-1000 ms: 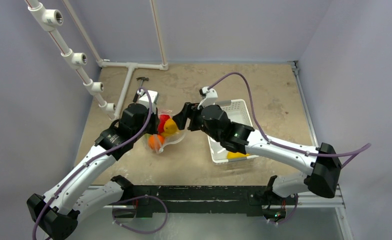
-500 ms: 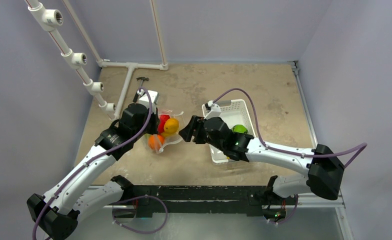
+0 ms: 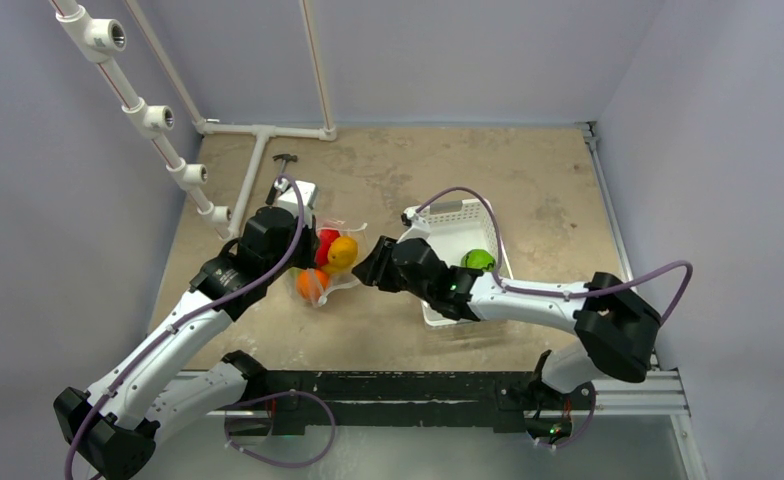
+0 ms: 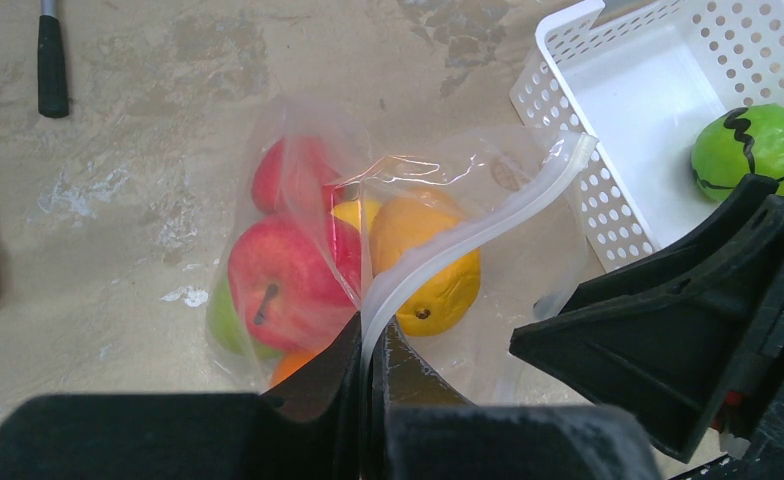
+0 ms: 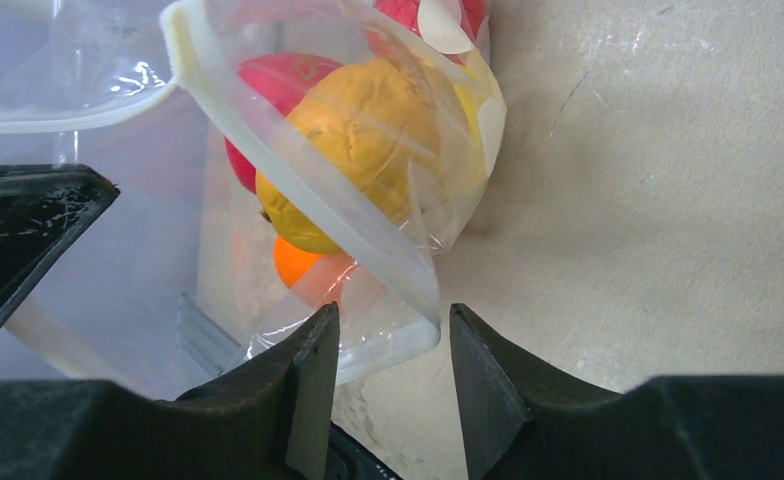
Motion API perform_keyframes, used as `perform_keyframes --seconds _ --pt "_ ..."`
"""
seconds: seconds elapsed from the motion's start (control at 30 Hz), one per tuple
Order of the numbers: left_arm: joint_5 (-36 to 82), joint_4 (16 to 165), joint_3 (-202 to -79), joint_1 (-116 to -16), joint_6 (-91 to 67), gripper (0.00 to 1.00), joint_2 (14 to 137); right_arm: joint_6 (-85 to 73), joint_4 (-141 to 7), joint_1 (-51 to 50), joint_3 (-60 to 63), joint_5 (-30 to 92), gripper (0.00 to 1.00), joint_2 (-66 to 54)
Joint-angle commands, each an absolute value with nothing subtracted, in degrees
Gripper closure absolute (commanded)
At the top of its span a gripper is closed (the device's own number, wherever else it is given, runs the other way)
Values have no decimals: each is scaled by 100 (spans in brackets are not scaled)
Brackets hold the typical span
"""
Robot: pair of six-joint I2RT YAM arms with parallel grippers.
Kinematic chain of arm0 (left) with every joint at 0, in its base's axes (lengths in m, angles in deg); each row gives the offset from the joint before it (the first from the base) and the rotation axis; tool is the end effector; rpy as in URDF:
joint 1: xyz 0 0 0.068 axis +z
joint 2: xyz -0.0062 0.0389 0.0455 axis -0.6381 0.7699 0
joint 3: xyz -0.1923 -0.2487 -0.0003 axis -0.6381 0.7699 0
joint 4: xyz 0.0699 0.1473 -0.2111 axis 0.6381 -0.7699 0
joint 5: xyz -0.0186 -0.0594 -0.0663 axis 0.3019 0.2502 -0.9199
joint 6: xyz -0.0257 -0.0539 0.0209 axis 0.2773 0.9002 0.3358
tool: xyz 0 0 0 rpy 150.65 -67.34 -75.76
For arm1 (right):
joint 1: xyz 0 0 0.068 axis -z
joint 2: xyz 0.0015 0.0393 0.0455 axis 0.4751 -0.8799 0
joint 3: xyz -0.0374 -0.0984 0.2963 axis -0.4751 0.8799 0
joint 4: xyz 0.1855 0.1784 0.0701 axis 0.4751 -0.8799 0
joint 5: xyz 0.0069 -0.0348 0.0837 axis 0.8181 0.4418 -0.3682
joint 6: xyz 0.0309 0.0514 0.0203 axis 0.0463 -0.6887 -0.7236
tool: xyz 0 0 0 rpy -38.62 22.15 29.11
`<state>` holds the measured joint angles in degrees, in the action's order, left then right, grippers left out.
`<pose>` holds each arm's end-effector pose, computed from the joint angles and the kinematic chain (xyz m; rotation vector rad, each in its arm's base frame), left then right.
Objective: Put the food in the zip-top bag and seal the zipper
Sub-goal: Adjust the zipper food storage bag at the center of the board.
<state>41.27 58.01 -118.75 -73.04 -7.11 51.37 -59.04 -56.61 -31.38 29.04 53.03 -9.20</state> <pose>0.1584 -0.0940 0.3445 0.2006 2.1199 -0.3337 0.1792 0.2837 0.2663 0.1708 2.1820 1.0326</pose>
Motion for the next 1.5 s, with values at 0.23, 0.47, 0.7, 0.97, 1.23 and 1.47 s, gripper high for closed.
perform_keyframes --seconds 0.23,0.47,0.7,0.97,1.23,1.47 --pt "4074 6043 -11876 -7272 -739 100 5080 -6213 -4910 -3170 2874 5307 64 -1362" --pt "4105 6037 -11876 -7271 -736 100 5077 -6197 -4968 -3173 2866 5341 92 -1300" --pt "4211 6023 -11863 -7278 -731 100 5019 -5954 -4990 -3171 2964 5471 100 -736" --pt "4596 5933 -11949 -7278 -644 100 4821 -5233 -5299 -3158 2636 5657 100 -6" --pt "4794 5291 -12535 -7274 -475 100 4545 -4488 -6155 -3082 2046 5854 100 377" --pt "4412 4807 -12996 -7278 -311 100 4805 -4099 -6357 -2824 1789 5801 100 487"
